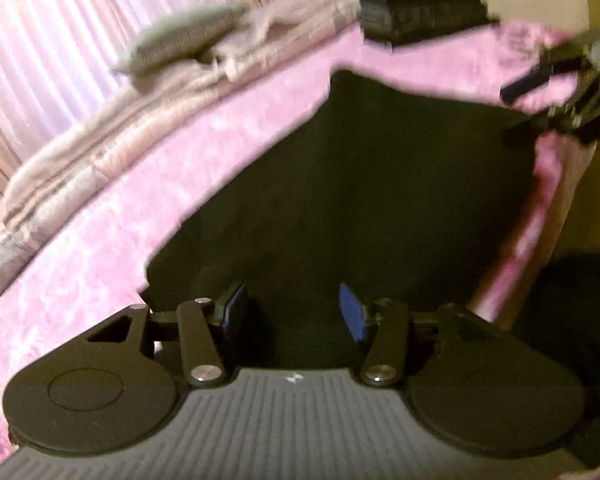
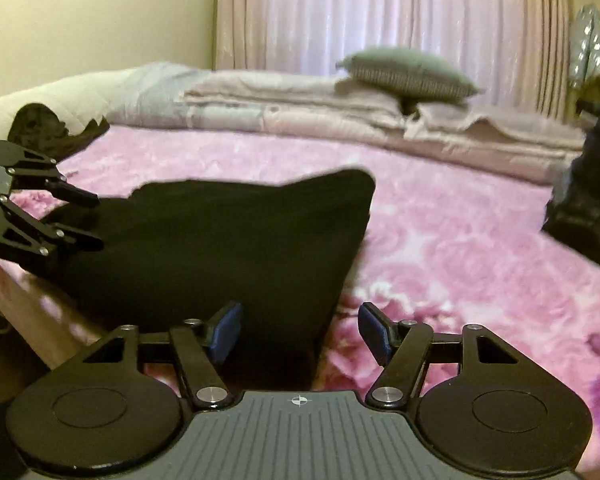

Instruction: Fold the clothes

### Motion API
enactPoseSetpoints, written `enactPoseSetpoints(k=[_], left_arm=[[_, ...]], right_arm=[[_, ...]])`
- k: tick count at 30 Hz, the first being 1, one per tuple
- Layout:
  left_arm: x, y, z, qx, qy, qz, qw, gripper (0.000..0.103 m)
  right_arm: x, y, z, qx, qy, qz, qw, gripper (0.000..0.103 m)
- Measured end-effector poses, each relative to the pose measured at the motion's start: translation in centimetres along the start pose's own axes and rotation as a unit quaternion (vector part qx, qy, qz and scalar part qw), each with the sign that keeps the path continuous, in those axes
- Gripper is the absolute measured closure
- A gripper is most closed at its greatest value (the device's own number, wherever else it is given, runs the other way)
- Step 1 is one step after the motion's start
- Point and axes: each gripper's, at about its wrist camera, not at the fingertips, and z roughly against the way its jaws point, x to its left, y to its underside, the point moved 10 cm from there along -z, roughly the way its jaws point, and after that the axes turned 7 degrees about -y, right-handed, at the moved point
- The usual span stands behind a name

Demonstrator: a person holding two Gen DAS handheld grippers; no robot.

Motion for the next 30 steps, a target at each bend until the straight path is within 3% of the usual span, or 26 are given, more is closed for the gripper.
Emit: enactPoseSetpoints(k=[4,9,11,17,18,19,20,23,25,27,30], left_arm=[[0.5,0.4,0.0,-0.008,0.012,0.005,0.9999,0.054],[3.7,-1.9,-0.4,-0.011,0.034,0.044,0.9984,0.058],[5.0,-3.1,-1.2,-0.009,0.04,0.051,0.9979,0.058],[8.5,-4.5,-6.4,0.03,0.074,0.076,0.9939,0.055],[8.7,-4.4,-7.4,0.039,0.089,0.09,0.9912,0.056],[8.9,-4.3,-8.3,0.047,0.104,0.105,0.988,0.057],[9.2,-4.2,-9.2,0.055,0.119,0.119,0.9842,0.057],[9.7,-4.2,-11.6,0.072,0.147,0.149,0.9753,0.061],[9.8,-4.2,-12.7,0.079,0.157,0.157,0.9719,0.087],[9.9,-4.0,-13.1,0.079,0.147,0.151,0.9744,0.097],[10.0,-3.5,-13.4,0.081,0.129,0.144,0.9778,0.097]], right_arm=[[-0.4,-0.6,0.6,0.027,-0.025,-0.041,0.998,0.036],[-0.7,-6.3,0.4,-0.01,-0.039,-0.023,0.999,0.036],[-2.0,-7.7,-1.6,-0.006,-0.032,-0.024,0.999,0.036],[-7.5,-9.0,-8.1,0.025,-0.06,-0.144,0.987,0.036],[-8.2,-9.0,-8.9,0.031,-0.065,-0.162,0.984,0.04],[-8.7,-9.2,-9.4,0.032,-0.071,-0.174,0.982,0.067],[-9.2,-9.3,-9.7,0.032,-0.077,-0.183,0.98,0.082],[-10.1,-9.7,-10.5,0.031,-0.088,-0.191,0.977,0.09],[-10.5,-9.9,-10.8,0.029,-0.091,-0.188,0.978,0.091],[-11.0,-9.8,-11.3,0.029,-0.09,-0.187,0.978,0.092],[-11.4,-9.0,-12.4,0.034,-0.093,-0.2,0.975,0.091]])
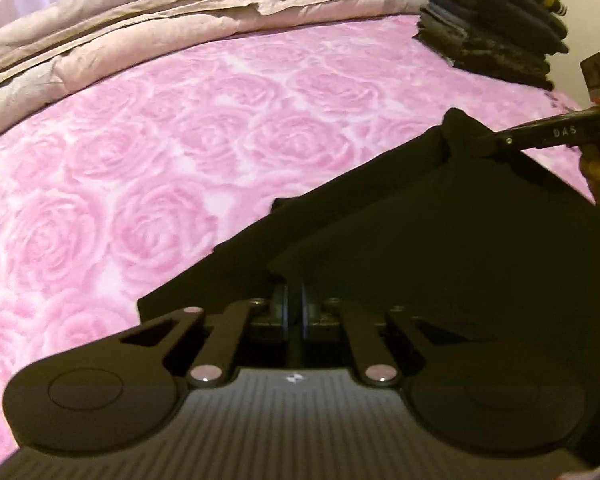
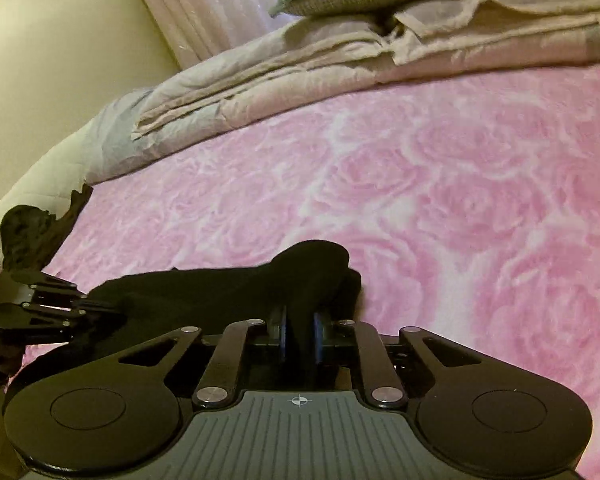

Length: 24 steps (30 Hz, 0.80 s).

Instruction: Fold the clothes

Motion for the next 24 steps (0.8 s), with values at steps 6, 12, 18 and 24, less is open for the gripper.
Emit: enactPoseSetpoints(k=[6,12,18,24], left_arm=[[0.2,-0.6,1.5,0.001,-0.032,-0.001,0.9995,0.092],[-1.2,-1.7,7.7,-0.053,-0.062,-0.024,0.9964,0.086],[-10.4,-0.6,10.0,-0.072,0.001,-0.133,0.9885,0.082],[-13.8,2.2,7.6,-0.031,0.022,-0.178,0.9832,0.076]], right_arm=[[0.6,-0.4,3.9,-0.032,-0.014,-0.03,0.999,0.062],[0.9,4.7,13.6,-0.125,-0.053,-0.147,0.98,0.02],[3.9,15.2,17.2,-0.179,-0.096,-0.293,0.934,0.02],[6.2,17.7,14.2,-0.189,-0.114,-0.353,0.909,0.02]])
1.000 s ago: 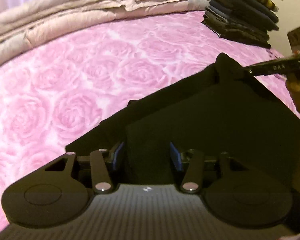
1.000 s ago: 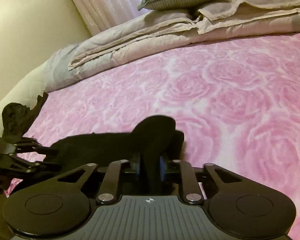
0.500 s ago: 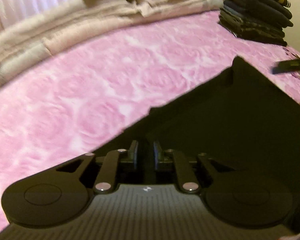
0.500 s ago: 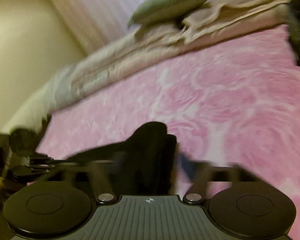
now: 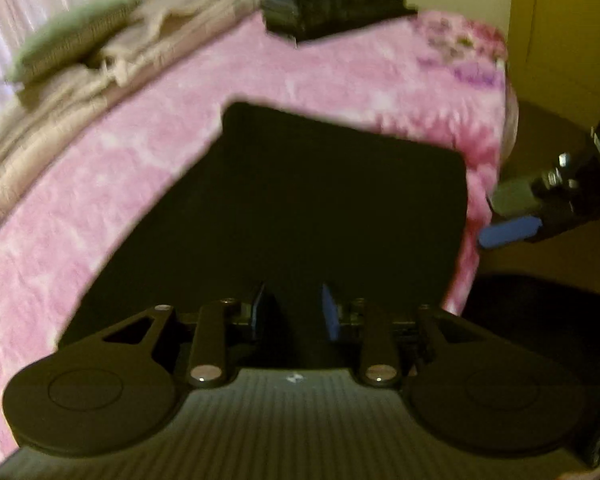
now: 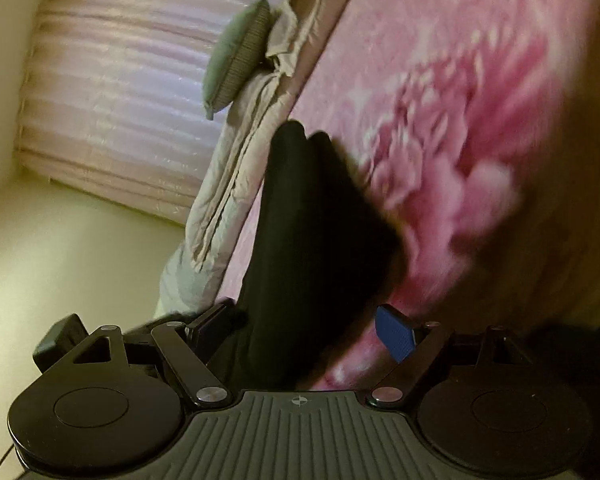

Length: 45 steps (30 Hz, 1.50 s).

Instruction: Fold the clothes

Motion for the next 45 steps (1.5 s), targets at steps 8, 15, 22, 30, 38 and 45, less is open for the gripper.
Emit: enactPoseSetpoints(k=[8,15,22,30,38,45], left_arm=[[1.7,2.1,-0.1,0.009,-0.011,0.01,0.9999,0.075],[2.7,3.2,0.5,0.003,-0.011,0.02,0.9997,0.073],[2.6,3.7,0.6,-0.001,-0.011,0.019,0.9998,0.073],[2.6,4.0,0.8,-0.002,-0.013,0.017,0.9998,0.072],[1.8,3.0,1.3,0.0,-0.02,0.009,0.9998,0.072],[-3.9,-3.2,0.3,-0.05,0.021,0.012,0.9985,0.072]], right_arm=[[-1.2,-0.4,-3.4,-0.075,0.014,-0.048,0.996,0.02],[-0.6,-1.1,-4.0,-0.133,0.033,-0.051,0.989,0.019],[-0.4,-1.2,-5.3,-0.133,0.063,-0.015,0.989,0.026],[-0.5,-1.9,-6.3,-0.133,0.082,-0.033,0.987,0.055],[0.5,-4.4,-5.5,-0.102,0.033,-0.014,0.994,0.068],[4.5,-13.8,-1.9,-0.104,0.038,0.111,0.988,0.07]])
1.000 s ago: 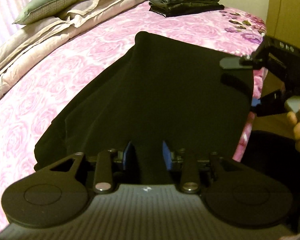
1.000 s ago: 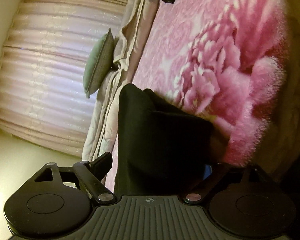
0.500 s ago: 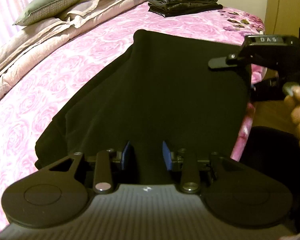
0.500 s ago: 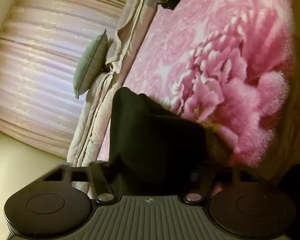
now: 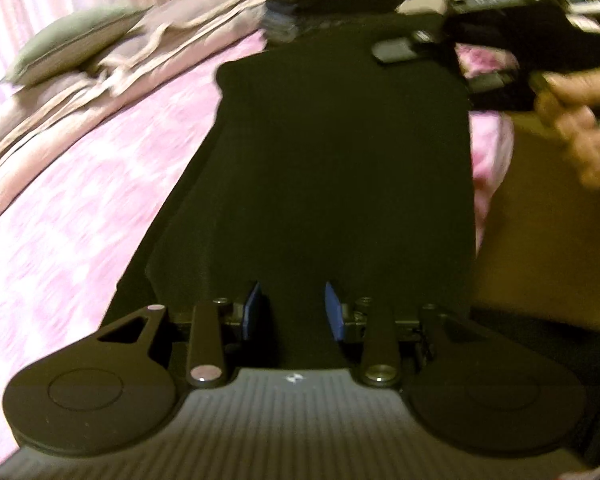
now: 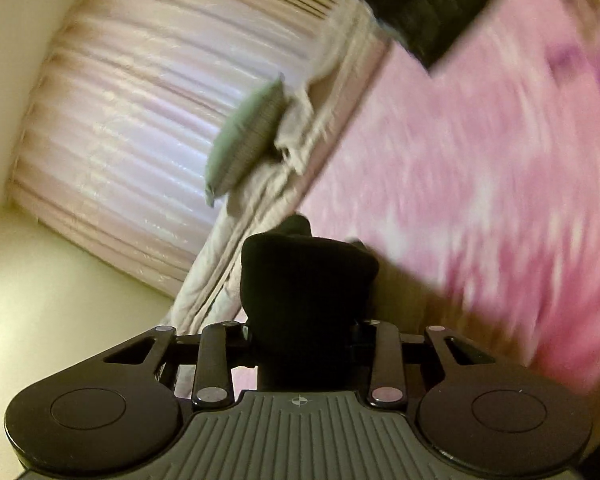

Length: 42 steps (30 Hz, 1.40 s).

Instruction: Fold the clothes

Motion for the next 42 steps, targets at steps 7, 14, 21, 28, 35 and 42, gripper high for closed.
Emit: enactPoseSetpoints(k=[7,14,21,28,35,42], left_arm=[[-3.9,-5.4,0.0,-0.072,0.028,0.02,0.9968,0.072],[3.7,-0.7,5.7,-0.087,-0.054,0.106,0.9892,0.073],[12.1,10.9,12.5,-0.037,-0.162,0.203,0.965,0.073],[14.2,18.7,14.9,0.028,-0.193,0.227,0.9541,0.073],[15.6,15.9,13.2,-0.006,-0.132,0.277,0.9516,0.071],[13.5,11.2,9.5,-0.024,-0.032,0.34,0.9397,0.055]], right_arm=[[9.3,-9.8,0.9,0.016,0.048,0.292,0.955,0.07],[22.4,-2.0,-5.0,0.056,0.054,0.632,0.771,0.07],[19.6,21.1,-12.6,0.127,-0.004,0.766,0.63,0.07],[13.0,39.1,-14.5,0.246,-0.07,0.834,0.489,0.065],[12.0,38.5,-10.9,0.25,-0.098,0.819,0.507,0.043],[11.7,31.7,-6.8,0.248,-0.085,0.736,0.624,0.039]])
